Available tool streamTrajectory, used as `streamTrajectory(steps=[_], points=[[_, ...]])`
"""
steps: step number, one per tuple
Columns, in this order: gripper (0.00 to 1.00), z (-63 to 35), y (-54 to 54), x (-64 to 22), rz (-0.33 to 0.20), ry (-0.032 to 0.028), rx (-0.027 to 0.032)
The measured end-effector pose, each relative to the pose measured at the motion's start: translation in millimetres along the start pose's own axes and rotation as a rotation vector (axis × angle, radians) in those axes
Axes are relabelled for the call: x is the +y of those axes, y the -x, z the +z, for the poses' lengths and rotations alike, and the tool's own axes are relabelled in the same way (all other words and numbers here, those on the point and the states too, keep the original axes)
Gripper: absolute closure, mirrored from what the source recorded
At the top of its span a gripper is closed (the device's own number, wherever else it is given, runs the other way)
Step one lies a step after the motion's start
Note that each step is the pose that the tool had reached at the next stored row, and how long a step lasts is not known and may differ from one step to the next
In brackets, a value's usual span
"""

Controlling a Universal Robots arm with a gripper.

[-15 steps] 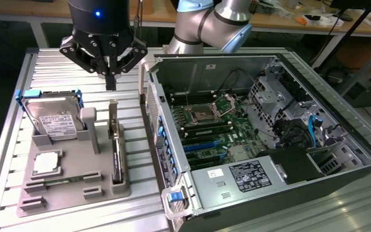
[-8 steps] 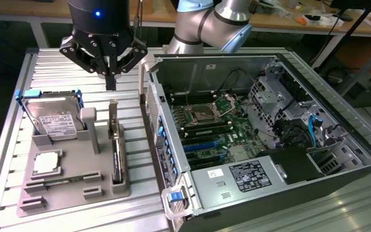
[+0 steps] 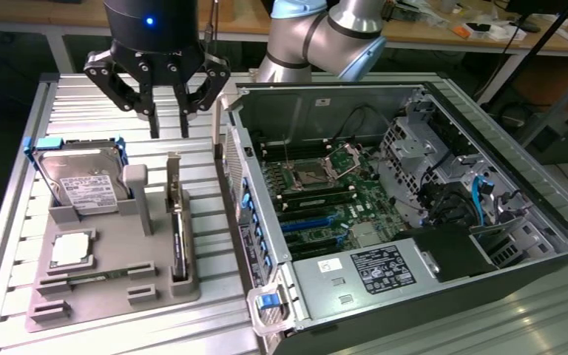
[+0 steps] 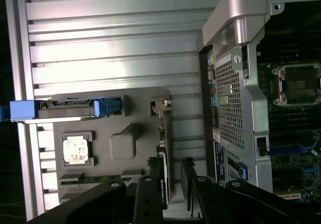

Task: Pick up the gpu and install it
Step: 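Pick up the gpu and move the gpu toward the slot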

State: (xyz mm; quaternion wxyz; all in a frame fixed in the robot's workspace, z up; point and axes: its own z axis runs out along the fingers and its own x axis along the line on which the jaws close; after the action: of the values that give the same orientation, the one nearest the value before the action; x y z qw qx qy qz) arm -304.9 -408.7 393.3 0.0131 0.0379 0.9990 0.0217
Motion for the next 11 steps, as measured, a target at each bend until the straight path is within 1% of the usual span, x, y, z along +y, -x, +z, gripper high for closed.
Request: streamTrajectory(steps=[2, 3, 4, 5, 6, 11], points=[[0.58, 0.0, 0.0, 0.0, 0.0, 0.0, -0.0001], [0.58, 0.0, 0.0, 0.0, 0.0, 0.0, 0.0], [0.52, 0.0, 0.0, 0.0, 0.0, 0.0, -0.0001], [0.52, 0.0, 0.0, 0.0, 0.0, 0.0, -0.0001], [0.46, 0.0, 0.0, 0.0, 0.0, 0.0, 0.0], [0.46, 0.0, 0.0, 0.0, 0.0, 0.0, 0.0]])
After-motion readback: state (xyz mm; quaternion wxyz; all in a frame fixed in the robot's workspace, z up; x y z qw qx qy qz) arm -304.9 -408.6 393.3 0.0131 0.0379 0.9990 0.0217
